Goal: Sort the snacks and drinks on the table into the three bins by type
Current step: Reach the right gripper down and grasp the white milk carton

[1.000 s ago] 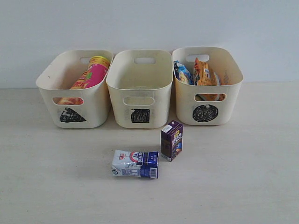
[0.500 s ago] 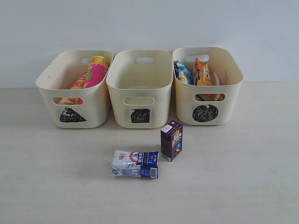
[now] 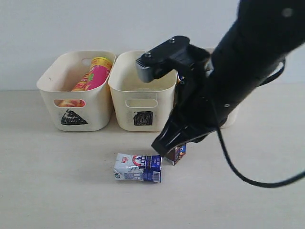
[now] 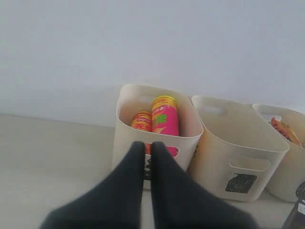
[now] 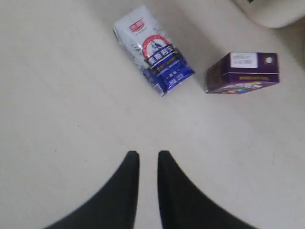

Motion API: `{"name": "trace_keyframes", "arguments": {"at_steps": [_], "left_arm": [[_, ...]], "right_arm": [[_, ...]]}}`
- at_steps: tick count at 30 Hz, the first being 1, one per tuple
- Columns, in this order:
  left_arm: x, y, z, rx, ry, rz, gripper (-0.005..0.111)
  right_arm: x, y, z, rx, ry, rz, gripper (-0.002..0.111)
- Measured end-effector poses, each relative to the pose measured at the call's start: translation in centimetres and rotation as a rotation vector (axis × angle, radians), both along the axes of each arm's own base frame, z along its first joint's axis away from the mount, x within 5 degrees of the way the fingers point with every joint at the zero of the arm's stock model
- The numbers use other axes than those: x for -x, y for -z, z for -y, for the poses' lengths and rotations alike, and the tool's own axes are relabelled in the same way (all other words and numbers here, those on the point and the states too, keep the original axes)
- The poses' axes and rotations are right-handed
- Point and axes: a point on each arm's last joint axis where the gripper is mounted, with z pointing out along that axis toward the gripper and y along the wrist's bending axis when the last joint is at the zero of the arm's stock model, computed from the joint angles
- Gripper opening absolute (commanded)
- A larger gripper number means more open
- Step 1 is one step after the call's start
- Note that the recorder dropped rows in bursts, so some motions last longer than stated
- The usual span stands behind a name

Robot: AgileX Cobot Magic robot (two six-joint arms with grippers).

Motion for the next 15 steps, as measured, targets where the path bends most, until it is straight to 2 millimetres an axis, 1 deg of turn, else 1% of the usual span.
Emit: {"name": "trace_keyframes", "arguments": {"at_steps": [1, 3, 4, 6, 11, 15], "left_arm": [[0.0, 0.0, 0.0, -0.002, 0.0, 0.0, 0.004], [0.0, 0.0, 0.0, -0.002, 0.0, 0.0, 0.004], [0.0, 0.0, 0.0, -0.004, 0.0, 0.0, 0.004], [0.0, 0.0, 0.0, -0.004, 0.0, 0.0, 0.004], [0.0, 0.0, 0.0, -0.004, 0.0, 0.0, 0.004], [0.0, 0.0, 0.0, -0.004, 0.0, 0.0, 0.004]], "right_arm": [[-0.8, 0.8, -1.0, 0.034, -0.02, -0.067, 0.047], [-1.5, 1.4, -2.2, 0.062, -0.049, -0.134, 0.069], [-2.1, 2.3, -3.1, 0.083, -0.074, -0.186, 0.073], [-3.3, 3.2, -4.6, 0.095, -0.107, -0.231, 0.073], [-5.4, 5.0, -7.0, 0.116, -0.155, -0.274, 0.074], [-6.6, 6.5, -8.4, 0.123, -0.174, -0.279, 0.084]]}}
